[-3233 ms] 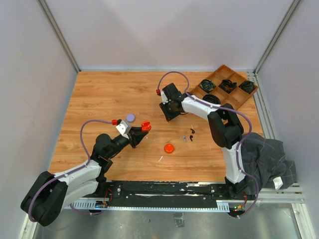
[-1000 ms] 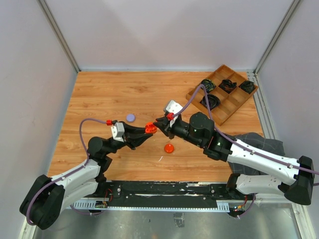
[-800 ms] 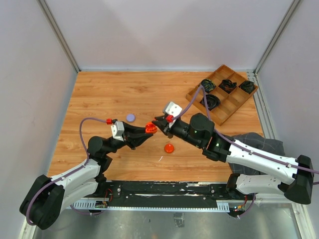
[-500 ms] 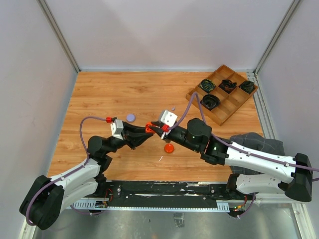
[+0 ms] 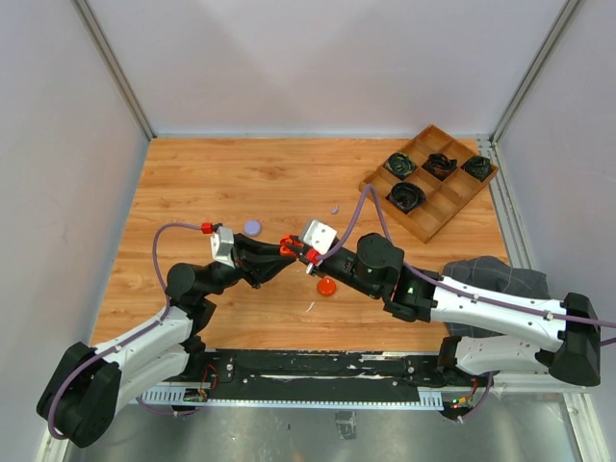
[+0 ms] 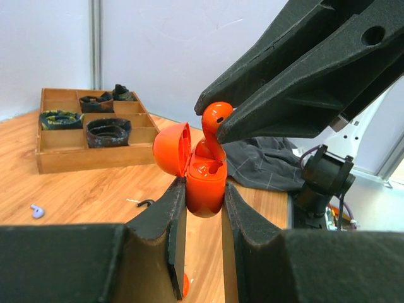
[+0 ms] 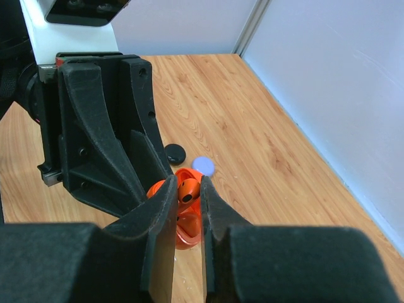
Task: Insert the wireless bluetooth earbuds into the charging case
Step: Place the earbud in the charging case.
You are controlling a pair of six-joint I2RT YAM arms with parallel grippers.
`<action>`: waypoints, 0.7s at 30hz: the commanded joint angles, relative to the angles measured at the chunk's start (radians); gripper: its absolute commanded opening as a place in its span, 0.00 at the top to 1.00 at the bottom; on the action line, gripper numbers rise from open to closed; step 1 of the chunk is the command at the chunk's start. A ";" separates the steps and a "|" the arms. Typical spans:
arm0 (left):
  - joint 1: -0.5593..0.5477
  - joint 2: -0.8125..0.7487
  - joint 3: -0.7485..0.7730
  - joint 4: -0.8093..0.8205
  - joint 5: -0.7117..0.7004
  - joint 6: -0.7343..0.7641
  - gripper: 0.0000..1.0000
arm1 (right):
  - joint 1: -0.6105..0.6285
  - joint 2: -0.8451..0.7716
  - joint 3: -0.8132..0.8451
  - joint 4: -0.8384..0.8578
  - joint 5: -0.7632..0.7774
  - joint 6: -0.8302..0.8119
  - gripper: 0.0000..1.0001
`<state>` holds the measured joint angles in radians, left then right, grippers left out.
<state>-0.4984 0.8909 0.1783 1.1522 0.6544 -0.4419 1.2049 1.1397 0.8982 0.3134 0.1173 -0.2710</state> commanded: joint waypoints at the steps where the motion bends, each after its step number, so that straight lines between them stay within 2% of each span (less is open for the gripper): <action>1: 0.011 -0.021 0.033 0.033 0.001 -0.029 1.00 | 0.023 0.013 -0.014 0.039 0.042 -0.038 0.88; 21: 0.011 -0.014 0.068 -0.054 -0.095 -0.077 1.00 | 0.044 -0.007 -0.057 0.051 0.075 -0.093 0.87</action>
<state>-0.4984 0.8852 0.2012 1.0897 0.6109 -0.5240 1.2285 1.1507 0.8646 0.3626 0.1669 -0.3431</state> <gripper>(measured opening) 0.255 0.168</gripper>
